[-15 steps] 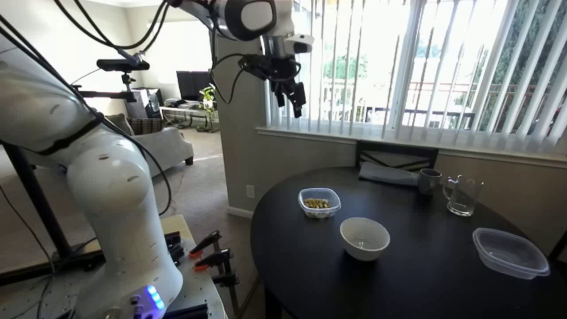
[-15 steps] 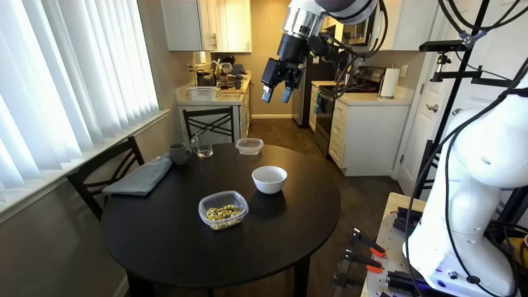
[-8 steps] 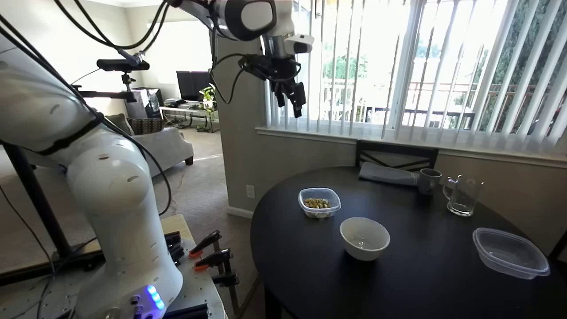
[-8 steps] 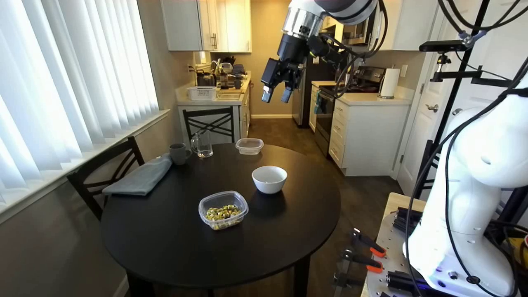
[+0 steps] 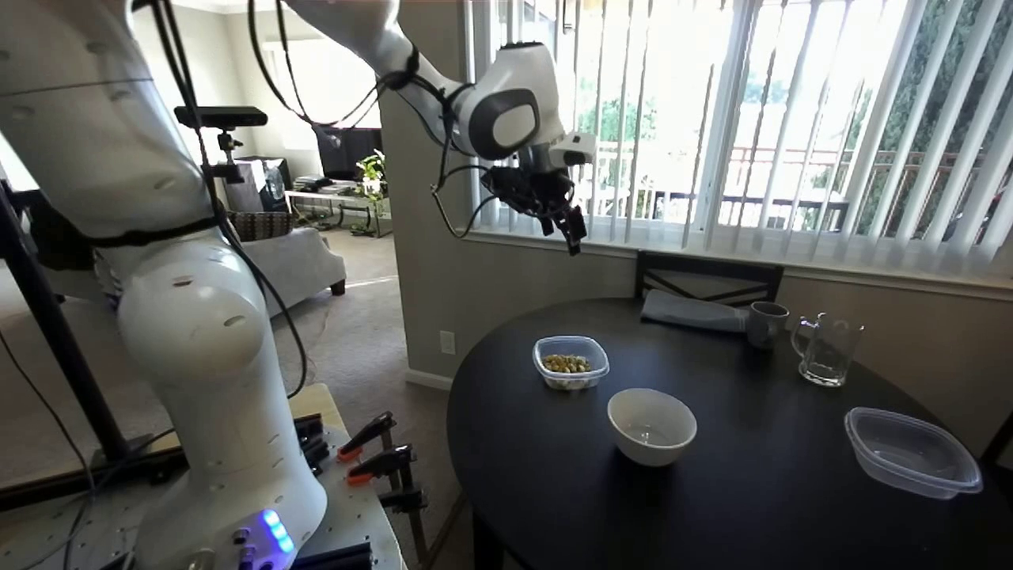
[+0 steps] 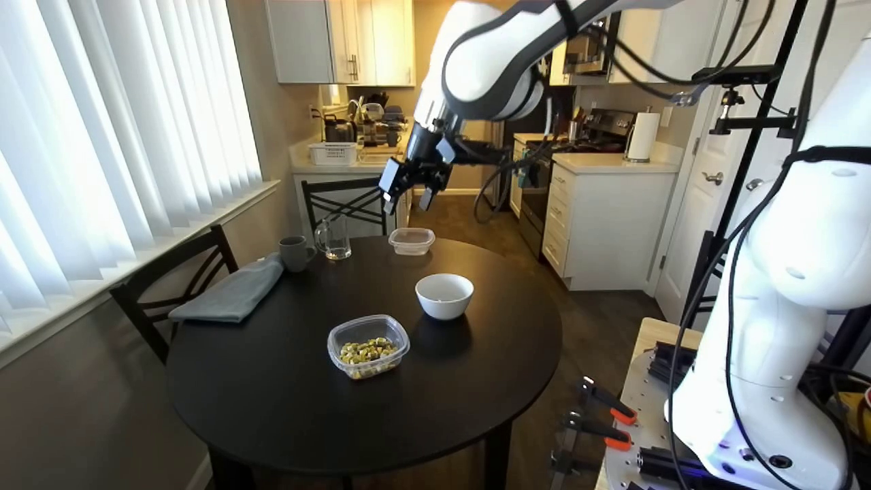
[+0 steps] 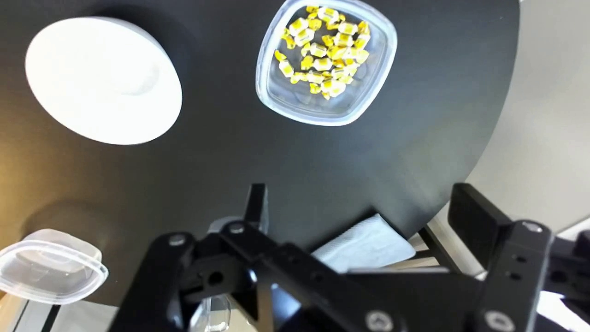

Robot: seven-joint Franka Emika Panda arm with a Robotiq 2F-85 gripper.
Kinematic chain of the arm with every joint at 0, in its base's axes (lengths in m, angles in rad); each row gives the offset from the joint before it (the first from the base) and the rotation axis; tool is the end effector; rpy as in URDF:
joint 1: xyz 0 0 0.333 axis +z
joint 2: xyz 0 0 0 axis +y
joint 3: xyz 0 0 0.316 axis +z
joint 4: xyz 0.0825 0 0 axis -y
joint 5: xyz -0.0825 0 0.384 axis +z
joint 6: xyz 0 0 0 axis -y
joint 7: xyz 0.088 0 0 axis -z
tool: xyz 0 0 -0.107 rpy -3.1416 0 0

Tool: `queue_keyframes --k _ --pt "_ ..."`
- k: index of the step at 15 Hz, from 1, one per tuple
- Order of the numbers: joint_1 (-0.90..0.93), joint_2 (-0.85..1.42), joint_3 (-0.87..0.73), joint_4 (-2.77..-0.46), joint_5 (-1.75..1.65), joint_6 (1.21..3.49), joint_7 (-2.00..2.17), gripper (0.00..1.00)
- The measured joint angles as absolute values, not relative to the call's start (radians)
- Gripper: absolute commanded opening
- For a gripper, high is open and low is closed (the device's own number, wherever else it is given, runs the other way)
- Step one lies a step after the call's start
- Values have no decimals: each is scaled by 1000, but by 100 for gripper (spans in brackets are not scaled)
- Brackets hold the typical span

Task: Empty the contents of the clear lunch box into the white bowl

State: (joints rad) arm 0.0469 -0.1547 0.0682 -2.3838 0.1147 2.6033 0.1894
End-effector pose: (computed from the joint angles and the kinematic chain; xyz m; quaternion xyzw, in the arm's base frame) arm 0.5049 0.0565 0.4206 -0.9789 0.0787 -0.1786 0.0606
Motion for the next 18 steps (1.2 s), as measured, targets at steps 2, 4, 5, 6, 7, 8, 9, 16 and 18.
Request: queue_keyframes --k 2,4,5,6,7,8,9,16,18 --pt "34 -20 63 -2349 78 2679 228 100" --pt "30 96 51 -2307 39 2718 270 100" --pt "32 146 43 -2283 21 2723 289 100" --pt "37 190 34 -2259 4 2724 307 100" --pt "48 232 20 -2233 -20 2724 331 100" --pt "62 269 3 -2209 -40 2724 354 100" --pt "76 305 -14 -2186 -52 2724 372 100" --pt "109 495 -50 -2042 -30 2715 384 100" --pt "108 541 -50 -2005 2 2707 384 100"
